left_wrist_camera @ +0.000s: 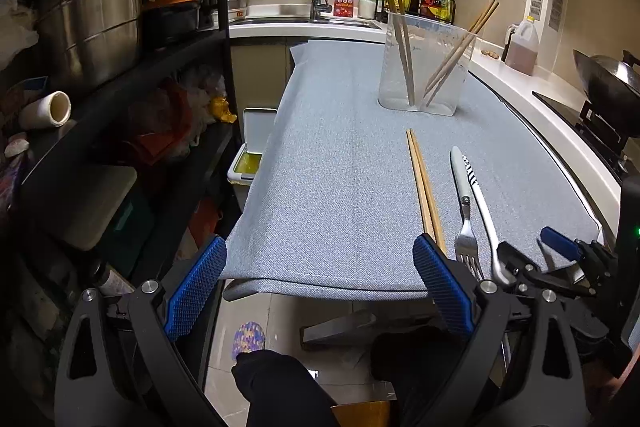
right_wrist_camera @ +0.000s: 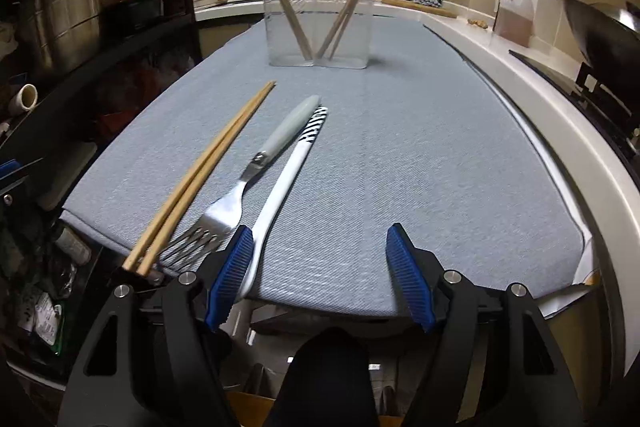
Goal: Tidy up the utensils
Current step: 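Move both open tools back down toward the fork, spoon and chopsticks, then close the right tool on the white striped-handle spoon while the left tool grasps a chopstick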
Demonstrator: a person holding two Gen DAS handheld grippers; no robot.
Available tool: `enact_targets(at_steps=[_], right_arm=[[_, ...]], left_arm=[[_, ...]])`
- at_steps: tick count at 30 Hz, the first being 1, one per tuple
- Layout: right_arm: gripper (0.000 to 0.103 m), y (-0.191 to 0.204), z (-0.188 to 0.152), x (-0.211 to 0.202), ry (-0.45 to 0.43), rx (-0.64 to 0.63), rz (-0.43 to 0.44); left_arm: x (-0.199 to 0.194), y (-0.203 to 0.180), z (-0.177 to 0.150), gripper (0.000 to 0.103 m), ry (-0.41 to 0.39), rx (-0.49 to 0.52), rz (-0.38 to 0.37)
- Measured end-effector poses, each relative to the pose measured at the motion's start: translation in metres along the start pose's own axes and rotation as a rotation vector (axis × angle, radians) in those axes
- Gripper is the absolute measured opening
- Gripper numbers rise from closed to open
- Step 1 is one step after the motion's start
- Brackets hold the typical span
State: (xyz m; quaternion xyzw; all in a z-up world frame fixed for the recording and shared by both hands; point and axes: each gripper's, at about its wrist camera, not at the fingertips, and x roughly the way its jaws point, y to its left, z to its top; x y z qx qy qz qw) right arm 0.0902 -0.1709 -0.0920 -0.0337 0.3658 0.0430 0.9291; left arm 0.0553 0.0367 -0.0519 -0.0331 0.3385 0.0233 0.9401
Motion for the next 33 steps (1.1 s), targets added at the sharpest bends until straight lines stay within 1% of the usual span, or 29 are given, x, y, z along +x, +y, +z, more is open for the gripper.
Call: enact_targets(at_steps=[2, 5, 8, 10, 14, 16, 17, 20, 21, 22, 24, 25, 30, 33], right_arm=[[0.068, -0.009, 0.003, 0.002, 0.0, 0.007, -0.036], [0.068, -0.026, 0.006, 0.003, 0.008, 0.05, -0.059], [0.068, -0.035, 0.008, -0.005, -0.001, 0.1, -0.02], [0.068, -0.031, 0.007, -0.011, -0.006, 0.11, 0.03], [0.068, -0.013, 0.001, -0.013, 0.015, 0.094, 0.101], [0.068, 0.001, -0.003, -0.012, 0.024, 0.052, 0.114], [0.066, 0.006, -0.005, -0.01, 0.028, 0.031, 0.113], [0.054, 0.012, -0.008, -0.006, 0.034, 0.009, 0.111], [0.047, 0.012, -0.009, -0.007, 0.012, 0.007, 0.103], [0.043, 0.011, -0.009, -0.006, 0.007, 0.006, 0.1], [0.027, 0.009, -0.009, -0.006, -0.012, -0.002, 0.08], [0.023, 0.008, -0.01, -0.006, -0.019, -0.005, 0.073], [0.023, -0.009, -0.011, -0.005, -0.045, 0.014, 0.062], [0.023, -0.02, -0.01, -0.005, -0.042, 0.035, 0.053]], left_arm=[[0.0, -0.001, 0.0, 0.091, 0.0, 0.003, 0.0], [0.0, -0.003, -0.001, 0.091, 0.002, 0.007, -0.003], [0.001, -0.003, 0.0, 0.091, 0.003, 0.009, -0.004], [0.002, -0.003, 0.0, 0.091, 0.007, 0.008, -0.006], [0.002, -0.005, 0.0, 0.091, 0.006, 0.013, -0.006], [0.002, -0.005, 0.0, 0.091, 0.005, 0.015, -0.004], [0.002, -0.004, 0.0, 0.091, 0.005, 0.013, -0.003], [0.002, -0.003, 0.0, 0.091, 0.007, 0.007, -0.003], [0.002, -0.003, 0.0, 0.091, 0.008, 0.005, -0.003], [0.002, -0.002, 0.0, 0.091, 0.008, 0.003, -0.003], [0.003, -0.003, -0.001, 0.091, 0.01, 0.002, -0.005], [0.004, -0.004, 0.0, 0.091, 0.01, 0.003, -0.006], [0.008, -0.009, -0.004, 0.091, 0.008, 0.017, -0.033], [0.01, -0.013, -0.006, 0.091, 0.005, 0.02, -0.07]])
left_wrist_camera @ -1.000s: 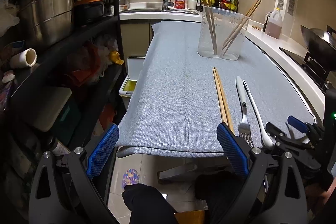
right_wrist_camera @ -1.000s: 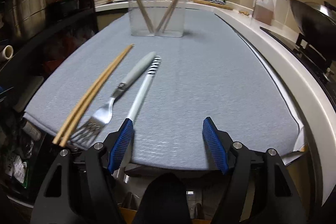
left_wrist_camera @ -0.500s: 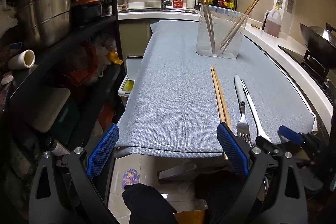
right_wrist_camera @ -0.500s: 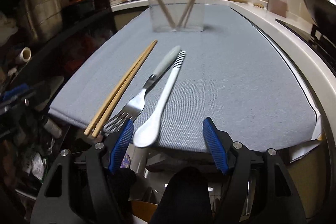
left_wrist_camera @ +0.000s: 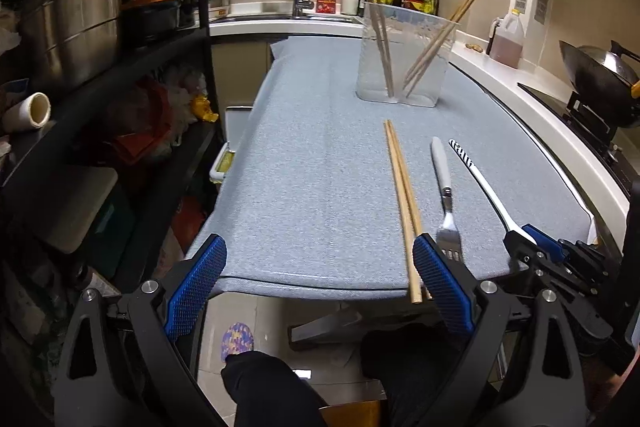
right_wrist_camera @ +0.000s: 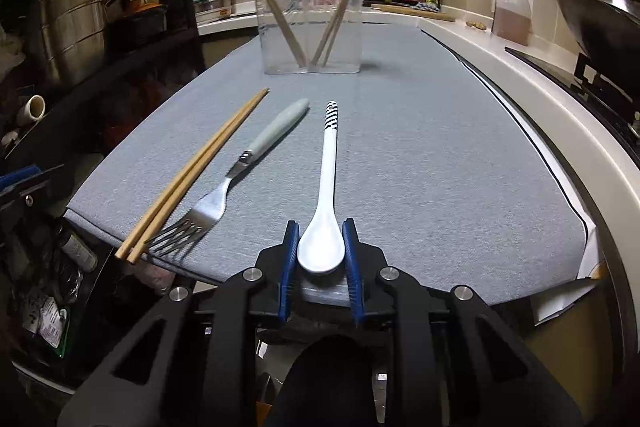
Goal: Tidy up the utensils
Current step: 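Close the right tool on the white striped-handle spoon while the left tool grasps a chopstick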
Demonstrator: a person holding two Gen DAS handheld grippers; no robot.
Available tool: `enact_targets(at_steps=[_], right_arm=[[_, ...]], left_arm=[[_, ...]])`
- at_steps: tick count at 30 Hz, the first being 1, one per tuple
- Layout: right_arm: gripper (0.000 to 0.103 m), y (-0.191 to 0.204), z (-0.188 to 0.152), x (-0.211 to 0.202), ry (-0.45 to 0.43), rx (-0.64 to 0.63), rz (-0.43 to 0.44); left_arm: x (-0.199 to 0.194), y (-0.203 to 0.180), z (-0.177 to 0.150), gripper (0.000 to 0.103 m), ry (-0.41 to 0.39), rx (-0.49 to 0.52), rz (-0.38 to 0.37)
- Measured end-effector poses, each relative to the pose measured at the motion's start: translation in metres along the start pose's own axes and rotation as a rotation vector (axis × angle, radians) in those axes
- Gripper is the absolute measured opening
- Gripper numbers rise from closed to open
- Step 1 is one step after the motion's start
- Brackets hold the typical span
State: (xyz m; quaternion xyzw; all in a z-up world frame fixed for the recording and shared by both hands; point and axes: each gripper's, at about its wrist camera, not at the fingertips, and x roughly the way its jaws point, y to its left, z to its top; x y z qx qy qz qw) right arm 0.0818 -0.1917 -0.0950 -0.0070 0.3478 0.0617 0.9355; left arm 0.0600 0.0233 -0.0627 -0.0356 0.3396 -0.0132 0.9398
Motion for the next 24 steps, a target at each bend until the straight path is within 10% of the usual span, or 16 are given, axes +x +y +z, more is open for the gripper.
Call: enact_targets(at_steps=[17, 24], right_arm=[[0.023, -0.021, 0.001, 0.002, -0.001, 0.036, -0.028], [0.023, -0.019, 0.002, 0.003, -0.001, 0.037, -0.03]], left_arm=[[0.045, -0.037, -0.02, 0.065, 0.024, 0.143, -0.028], [0.046, -0.042, -0.016, 0.006, -0.015, 0.163, -0.099]])
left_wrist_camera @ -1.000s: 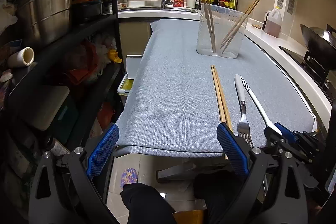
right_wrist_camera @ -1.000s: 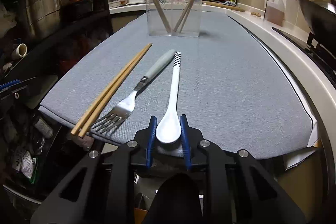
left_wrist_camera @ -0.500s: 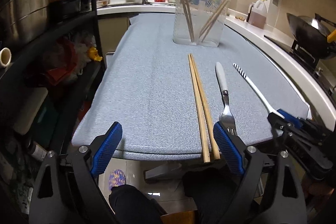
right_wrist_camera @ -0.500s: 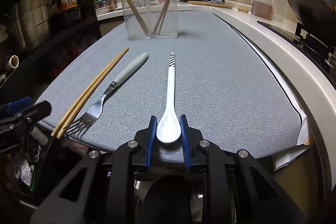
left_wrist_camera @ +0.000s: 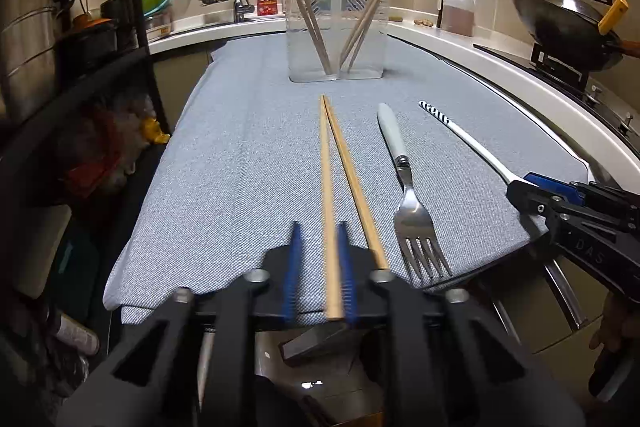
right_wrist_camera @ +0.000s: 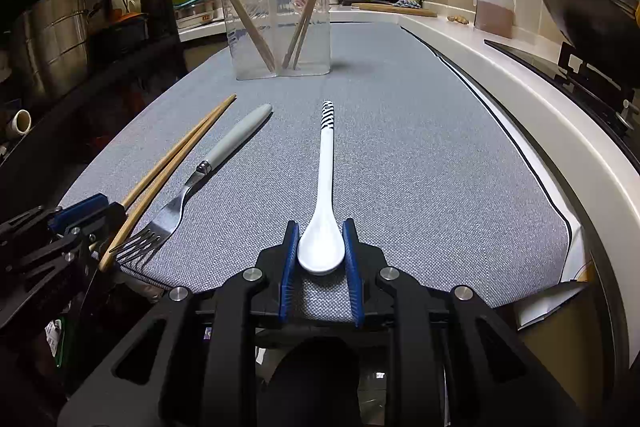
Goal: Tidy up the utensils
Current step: 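Close the right tool on the white striped-handle spoon while the left tool grasps a chopstick, then carry the spoon and chopstick over the clear container and open both tools to drop them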
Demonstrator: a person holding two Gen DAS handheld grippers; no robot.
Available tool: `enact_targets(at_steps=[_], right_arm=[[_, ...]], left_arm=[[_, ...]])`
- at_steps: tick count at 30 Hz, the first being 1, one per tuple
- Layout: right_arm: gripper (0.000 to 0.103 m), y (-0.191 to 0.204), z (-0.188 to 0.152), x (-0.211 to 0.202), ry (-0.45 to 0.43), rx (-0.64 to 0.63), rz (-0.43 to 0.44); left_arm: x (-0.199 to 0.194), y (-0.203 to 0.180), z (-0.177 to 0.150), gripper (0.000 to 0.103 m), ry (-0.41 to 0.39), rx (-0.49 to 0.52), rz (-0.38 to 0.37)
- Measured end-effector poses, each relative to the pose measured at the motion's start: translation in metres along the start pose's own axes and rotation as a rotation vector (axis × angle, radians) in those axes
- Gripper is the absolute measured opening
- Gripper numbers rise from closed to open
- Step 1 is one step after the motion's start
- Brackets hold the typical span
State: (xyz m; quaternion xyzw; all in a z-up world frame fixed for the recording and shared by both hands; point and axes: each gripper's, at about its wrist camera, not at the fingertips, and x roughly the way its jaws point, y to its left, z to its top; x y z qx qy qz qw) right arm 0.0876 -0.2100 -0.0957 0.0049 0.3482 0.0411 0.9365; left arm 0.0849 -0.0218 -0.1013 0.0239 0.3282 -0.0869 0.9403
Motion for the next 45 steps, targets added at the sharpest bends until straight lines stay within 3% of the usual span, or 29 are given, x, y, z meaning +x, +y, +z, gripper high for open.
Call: enact_targets(at_steps=[3, 12, 26, 33, 45], right_arm=[[0.023, -0.003, 0.003, -0.002, 0.001, 0.002, 0.005], [0.023, -0.004, 0.023, -0.03, -0.104, -0.017, 0.0], [0.022, -0.015, 0.069, -0.047, -0.255, 0.019, 0.02], [0.022, -0.016, 0.104, -0.048, -0.287, 0.02, 0.028], [0.022, -0.022, 0.167, -0.035, -0.247, 0.044, 0.057]], left_arm=[[-0.009, 0.005, 0.004, 0.006, -0.04, -0.049, -0.026], [-0.049, 0.008, 0.038, 0.006, -0.185, -0.028, -0.035], [-0.067, 0.008, 0.082, 0.006, -0.266, 0.021, -0.049], [-0.064, 0.012, 0.115, 0.006, -0.268, 0.018, -0.07], [-0.043, 0.026, 0.177, 0.006, -0.193, 0.018, -0.116]])
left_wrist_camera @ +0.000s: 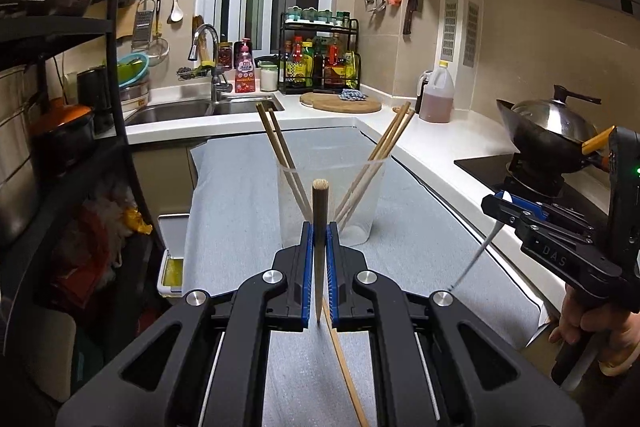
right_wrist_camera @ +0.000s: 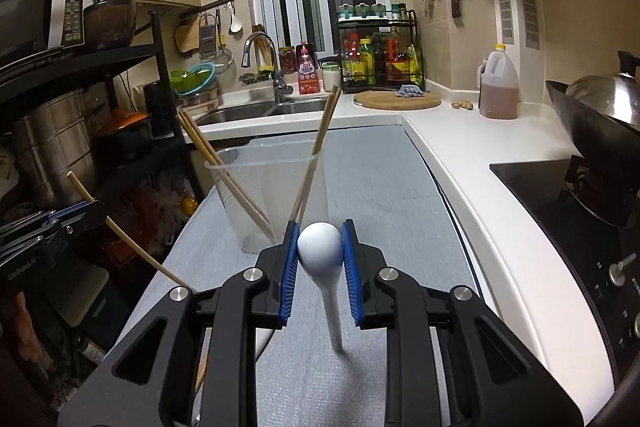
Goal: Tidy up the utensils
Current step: 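Carry the spoon and chopstick over the clear container and open both tools to drop them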
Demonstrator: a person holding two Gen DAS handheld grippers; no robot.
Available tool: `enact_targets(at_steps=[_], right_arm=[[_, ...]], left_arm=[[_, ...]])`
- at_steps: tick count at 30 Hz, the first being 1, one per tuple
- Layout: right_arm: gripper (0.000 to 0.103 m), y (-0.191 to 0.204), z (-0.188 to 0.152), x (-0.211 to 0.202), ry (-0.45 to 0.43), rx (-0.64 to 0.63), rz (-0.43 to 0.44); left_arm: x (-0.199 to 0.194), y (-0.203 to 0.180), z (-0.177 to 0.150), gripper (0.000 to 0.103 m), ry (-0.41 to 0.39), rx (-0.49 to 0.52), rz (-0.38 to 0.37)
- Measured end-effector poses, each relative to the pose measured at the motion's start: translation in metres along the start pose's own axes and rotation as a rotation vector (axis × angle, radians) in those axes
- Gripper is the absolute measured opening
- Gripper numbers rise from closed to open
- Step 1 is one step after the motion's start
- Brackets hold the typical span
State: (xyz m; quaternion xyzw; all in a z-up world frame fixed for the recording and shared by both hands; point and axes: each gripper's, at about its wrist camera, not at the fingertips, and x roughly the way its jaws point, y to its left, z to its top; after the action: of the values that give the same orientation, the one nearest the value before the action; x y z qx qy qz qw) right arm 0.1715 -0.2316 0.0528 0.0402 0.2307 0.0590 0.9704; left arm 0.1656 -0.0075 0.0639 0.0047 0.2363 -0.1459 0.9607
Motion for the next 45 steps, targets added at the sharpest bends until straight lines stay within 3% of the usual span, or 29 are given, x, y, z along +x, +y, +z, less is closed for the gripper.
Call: enact_targets(at_steps=[11, 17, 21, 28, 35, 45], right_arm=[[0.022, 0.002, 0.039, 0.001, -0.002, -0.024, 0.019], [0.022, 0.01, 0.086, 0.0, -0.03, -0.041, 0.069], [0.022, 0.018, 0.12, 0.001, -0.058, -0.05, 0.097], [0.022, 0.027, 0.171, 0.015, -0.107, -0.057, 0.123], [0.022, 0.032, 0.195, 0.045, -0.126, -0.066, 0.124], [0.022, 0.03, 0.182, 0.088, -0.104, -0.068, 0.119]], left_arm=[[0.0, 0.007, 0.049, 0.006, -0.009, 0.008, -0.02], [-0.006, 0.005, 0.095, 0.006, -0.046, 0.033, -0.049], [-0.005, -0.005, 0.128, 0.006, -0.078, 0.108, -0.048], [0.008, -0.012, 0.166, 0.006, -0.125, 0.127, -0.066], [0.039, -0.007, 0.172, 0.006, -0.121, 0.104, -0.087], [0.081, 0.012, 0.151, 0.006, -0.036, 0.055, -0.096]])
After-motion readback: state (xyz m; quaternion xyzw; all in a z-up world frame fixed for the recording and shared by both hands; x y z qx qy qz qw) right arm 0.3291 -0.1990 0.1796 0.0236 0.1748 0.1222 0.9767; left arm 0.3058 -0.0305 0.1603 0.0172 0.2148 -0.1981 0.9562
